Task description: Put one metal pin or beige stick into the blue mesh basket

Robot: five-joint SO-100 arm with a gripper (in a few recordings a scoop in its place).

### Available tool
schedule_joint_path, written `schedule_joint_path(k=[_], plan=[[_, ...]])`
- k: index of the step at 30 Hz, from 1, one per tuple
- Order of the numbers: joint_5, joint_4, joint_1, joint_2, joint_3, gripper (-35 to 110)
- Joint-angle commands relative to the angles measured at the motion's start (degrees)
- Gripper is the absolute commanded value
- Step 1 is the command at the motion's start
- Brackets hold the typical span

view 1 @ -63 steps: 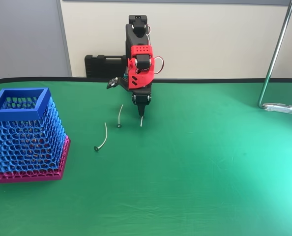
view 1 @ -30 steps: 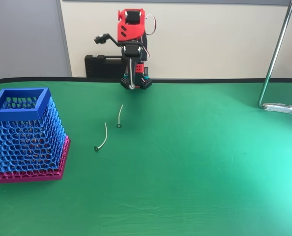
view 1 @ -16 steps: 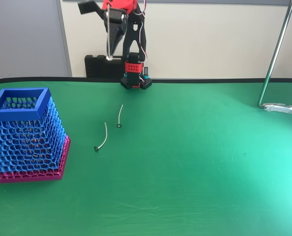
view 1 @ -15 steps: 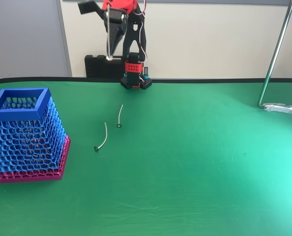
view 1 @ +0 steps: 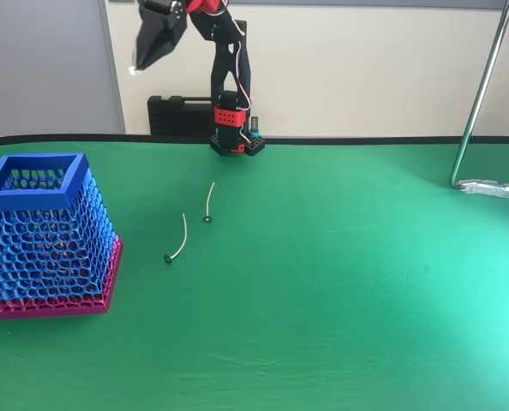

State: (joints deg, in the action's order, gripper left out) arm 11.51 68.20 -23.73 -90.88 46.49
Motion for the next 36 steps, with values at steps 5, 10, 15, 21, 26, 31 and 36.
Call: schedule_joint_path(k=[5, 10, 15, 21, 26, 31, 36], plan=[[2.37, -1.67, -5.10, 7.56, -10.99, 1], [3.52, -1.67, -7.73, 13.89, -17.05, 1], [4.04, -1.76, -8.96, 20.74, -24.35, 1], [4.92, -1.76, -9.14, 28.92, -34.63, 1], [6.24, -2.72, -8.53, 36.39, -43.15, 1], [7.29, -6.77, -8.35, 42.45, -48.78, 1], [8.35, -9.84, -8.53, 47.90, -53.53, 1]])
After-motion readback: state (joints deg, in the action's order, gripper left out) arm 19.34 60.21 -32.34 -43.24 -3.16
